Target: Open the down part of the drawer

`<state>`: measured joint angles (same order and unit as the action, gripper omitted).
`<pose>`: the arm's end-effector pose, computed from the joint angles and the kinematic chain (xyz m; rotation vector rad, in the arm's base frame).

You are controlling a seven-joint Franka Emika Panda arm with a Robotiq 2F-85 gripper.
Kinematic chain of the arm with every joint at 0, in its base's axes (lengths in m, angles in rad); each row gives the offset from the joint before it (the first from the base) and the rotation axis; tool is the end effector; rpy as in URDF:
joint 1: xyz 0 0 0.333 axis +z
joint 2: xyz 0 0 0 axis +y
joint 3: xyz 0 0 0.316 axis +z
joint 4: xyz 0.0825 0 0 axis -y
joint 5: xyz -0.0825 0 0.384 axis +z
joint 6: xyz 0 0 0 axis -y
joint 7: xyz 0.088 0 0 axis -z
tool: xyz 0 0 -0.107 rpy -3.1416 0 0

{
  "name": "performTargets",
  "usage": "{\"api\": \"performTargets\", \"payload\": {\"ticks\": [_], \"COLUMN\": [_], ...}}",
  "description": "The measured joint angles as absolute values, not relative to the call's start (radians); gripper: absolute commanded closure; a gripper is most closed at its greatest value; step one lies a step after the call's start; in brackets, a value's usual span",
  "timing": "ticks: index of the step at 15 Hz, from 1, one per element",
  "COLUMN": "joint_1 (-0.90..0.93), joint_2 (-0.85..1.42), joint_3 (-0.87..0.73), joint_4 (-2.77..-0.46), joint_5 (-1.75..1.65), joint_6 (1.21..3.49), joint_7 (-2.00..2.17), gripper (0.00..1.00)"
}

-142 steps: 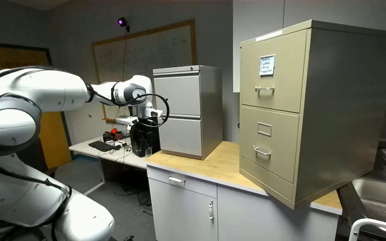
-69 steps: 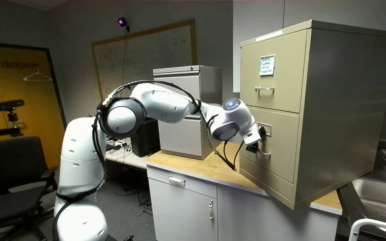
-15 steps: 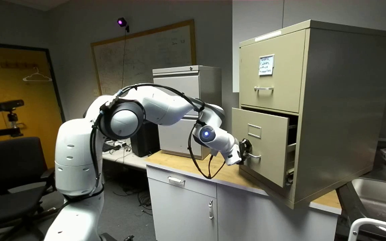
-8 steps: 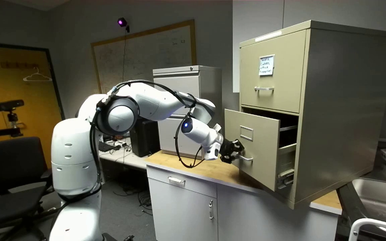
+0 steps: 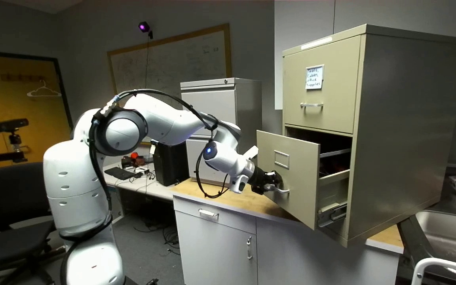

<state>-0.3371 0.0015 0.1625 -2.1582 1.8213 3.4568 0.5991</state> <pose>0.4668 -0.1973 0.4387 -0.4470 2.2895 -0.8041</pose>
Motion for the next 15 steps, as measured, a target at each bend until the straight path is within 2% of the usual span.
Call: {"api": "performTargets", "payload": {"ticks": [7, 12, 15], "joint_1": [-0.382, -0.395, -0.339], "joint_2": [-0.051, -0.129, -0.197], "joint_3": [0.217, 0.281, 0.26], "joint_4": [-2.265, -2.365, -2.445], "joint_5": [1.646, 1.622, 1.634], "joint_6": [3.448, 3.462, 3.484], "joint_7": [0.88, 0.85, 0.776], "gripper": [0.93, 0.93, 0.93]}}
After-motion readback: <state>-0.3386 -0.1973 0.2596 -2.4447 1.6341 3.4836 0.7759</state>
